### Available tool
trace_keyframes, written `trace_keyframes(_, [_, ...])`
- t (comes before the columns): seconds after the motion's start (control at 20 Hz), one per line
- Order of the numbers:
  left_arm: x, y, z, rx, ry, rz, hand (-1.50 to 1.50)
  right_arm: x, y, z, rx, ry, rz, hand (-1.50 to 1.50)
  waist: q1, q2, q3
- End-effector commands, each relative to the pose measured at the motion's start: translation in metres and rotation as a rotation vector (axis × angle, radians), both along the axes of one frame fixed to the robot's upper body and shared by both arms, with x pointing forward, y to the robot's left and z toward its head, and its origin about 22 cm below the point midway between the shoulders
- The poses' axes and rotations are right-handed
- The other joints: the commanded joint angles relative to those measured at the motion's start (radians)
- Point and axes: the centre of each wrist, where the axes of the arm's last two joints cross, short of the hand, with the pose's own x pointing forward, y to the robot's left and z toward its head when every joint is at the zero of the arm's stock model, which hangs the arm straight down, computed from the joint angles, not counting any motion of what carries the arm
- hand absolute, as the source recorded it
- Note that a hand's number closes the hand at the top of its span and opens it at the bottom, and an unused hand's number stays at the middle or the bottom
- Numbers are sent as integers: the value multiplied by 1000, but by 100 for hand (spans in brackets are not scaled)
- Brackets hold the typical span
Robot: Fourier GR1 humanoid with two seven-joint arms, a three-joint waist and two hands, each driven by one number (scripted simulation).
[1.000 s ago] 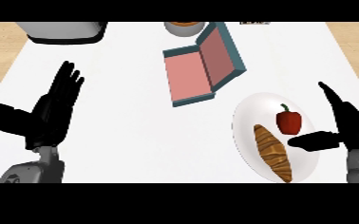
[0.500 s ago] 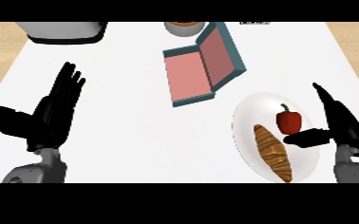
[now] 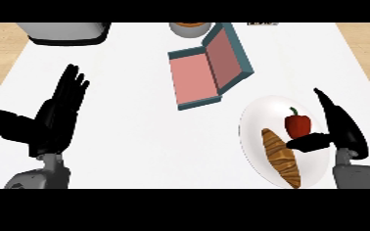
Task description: Pick the bell pepper from the plate and place it in the cardboard box
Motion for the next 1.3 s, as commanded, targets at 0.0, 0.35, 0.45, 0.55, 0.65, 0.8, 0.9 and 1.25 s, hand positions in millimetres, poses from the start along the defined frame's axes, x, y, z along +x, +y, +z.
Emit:
trace_keyframes(0.0, [4, -1, 4, -3, 3, -1, 0, 14, 1, -16, 15, 20, 1, -150, 1, 1, 0])
trace_keyframes(0.35, [7, -4, 4, -9, -19, -3, 0, -4, -1, -5, -3, 8, 7, -150, -2, 0, 0])
trace_keyframes(0.45, [4, -3, 15, -4, 7, -21, 0, 1, 1, -38, -24, 28, 23, -150, 1, 1, 0])
trace_keyframes(0.55, [-6, -1, -7, 8, 17, -1, 0, -5, 9, -26, -4, 9, 23, -150, -1, 0, 0])
trace_keyframes(0.65, [5, 7, -3, 3, -12, 7, 0, 19, 19, -28, -10, 2, 21, -150, 1, 1, 0])
trace_keyframes(0.8, [4, 1, -7, -3, 5, -1, 0, 1, -3, -26, -32, 9, 39, 150, -1, 0, 0])
trace_keyframes(0.9, [-1, 10, 7, 9, 4, -3, 0, -1, 0, -34, -58, -13, 66, 150, 0, 0, 0])
trace_keyframes(1.25, [-5, 7, 0, 5, -3, 9, 0, 5, 9, -16, -189, -56, 105, 150, -1, -1, 0])
